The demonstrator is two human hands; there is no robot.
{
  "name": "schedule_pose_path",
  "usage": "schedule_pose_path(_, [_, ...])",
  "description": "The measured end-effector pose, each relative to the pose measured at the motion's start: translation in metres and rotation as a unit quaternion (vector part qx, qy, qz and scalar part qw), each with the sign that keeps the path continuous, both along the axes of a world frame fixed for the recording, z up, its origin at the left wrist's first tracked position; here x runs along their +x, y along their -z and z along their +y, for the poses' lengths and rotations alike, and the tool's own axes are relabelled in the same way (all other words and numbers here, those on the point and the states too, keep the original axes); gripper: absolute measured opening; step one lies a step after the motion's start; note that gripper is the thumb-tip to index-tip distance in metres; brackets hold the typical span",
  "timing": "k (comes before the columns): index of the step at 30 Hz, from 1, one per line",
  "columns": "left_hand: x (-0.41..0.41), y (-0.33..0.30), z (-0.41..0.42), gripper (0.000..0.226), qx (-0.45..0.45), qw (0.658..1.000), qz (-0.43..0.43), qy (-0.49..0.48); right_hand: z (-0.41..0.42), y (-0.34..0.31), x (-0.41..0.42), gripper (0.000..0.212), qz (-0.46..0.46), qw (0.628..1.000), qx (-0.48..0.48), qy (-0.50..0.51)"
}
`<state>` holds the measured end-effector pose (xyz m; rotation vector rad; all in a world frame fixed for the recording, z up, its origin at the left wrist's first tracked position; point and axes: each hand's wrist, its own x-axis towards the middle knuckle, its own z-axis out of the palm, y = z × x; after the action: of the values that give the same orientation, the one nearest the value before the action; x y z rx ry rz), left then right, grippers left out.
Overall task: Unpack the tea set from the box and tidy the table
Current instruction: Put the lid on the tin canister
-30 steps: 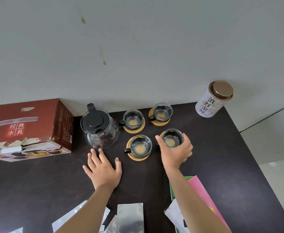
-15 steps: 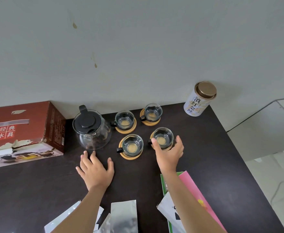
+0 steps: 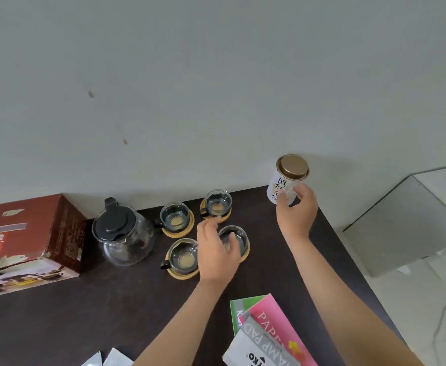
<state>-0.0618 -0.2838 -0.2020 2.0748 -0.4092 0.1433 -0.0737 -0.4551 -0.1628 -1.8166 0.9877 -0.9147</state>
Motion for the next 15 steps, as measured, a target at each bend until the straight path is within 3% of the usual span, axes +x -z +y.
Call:
schedule_pose_path(10, [0.083,-0.003,-0.167,0.096,0.018,0.978,0.133,0.158,-0.098,-0.014,0.057,0.058,0.183,0.977,-0.094,-0.062])
schedule_pose_path(12, [0.094,0.003,-0.188,0.098,0.02,0.975,0.142,0.171,-0.105,-0.009,0.064,0.058,0.205,0.969,-0.119,-0.067])
schedule_pose_path(15, [0.104,0.012,-0.213,0.08,0.071,0.978,0.098,0.172,-0.109,0.0,0.068,0.048,0.21,0.963,-0.157,-0.063])
